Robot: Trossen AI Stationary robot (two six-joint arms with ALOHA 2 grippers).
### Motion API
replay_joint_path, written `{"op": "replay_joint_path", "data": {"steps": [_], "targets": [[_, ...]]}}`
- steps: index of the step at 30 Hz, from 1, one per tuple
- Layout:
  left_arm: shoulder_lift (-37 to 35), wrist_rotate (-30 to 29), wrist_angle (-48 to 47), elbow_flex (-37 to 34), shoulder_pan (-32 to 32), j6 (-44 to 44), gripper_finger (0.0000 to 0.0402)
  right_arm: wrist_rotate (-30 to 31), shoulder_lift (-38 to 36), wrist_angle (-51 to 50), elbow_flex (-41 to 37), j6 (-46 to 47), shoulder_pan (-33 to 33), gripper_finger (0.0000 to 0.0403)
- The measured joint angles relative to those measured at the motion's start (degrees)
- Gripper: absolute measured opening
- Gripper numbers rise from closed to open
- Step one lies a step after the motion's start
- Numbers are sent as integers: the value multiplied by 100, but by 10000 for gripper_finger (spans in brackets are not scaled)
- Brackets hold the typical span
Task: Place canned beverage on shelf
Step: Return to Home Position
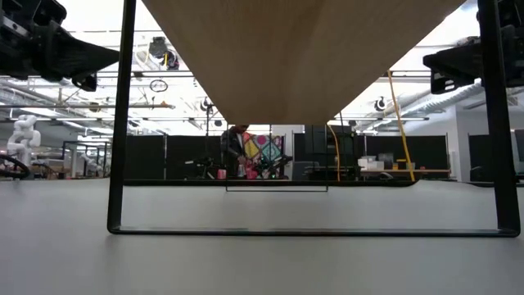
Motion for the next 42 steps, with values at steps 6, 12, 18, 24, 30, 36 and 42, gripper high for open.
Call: {"op": "replay_joint_path", "data": {"steps": [6, 12, 18, 24, 30, 36, 42], "targets": [[-648, 16, -583, -2, -2, 148, 13, -21, 0, 315, -3, 66, 2, 0], [-1094, 203, -981, -2, 4, 295, 13, -29, 0, 357, -3, 70, 2, 0], [-1094, 373, -1008, -2, 198, 385, 13, -25, 1, 352, -3, 70, 2, 0], [-1094, 728, -1046, -2, 561, 383, 13, -18, 2, 348, 0, 70, 2, 0], [-1094, 1229, -1121, -2, 958, 287, 13, -14, 2, 349, 0, 70, 2, 0], [-1094, 1678, -1187, -2, 1309, 233, 13, -5, 2, 350, 2, 70, 2, 0], [-1094, 2017, -1247, -2, 1599, 127, 13, -3, 2, 350, 2, 70, 2, 0]]}}
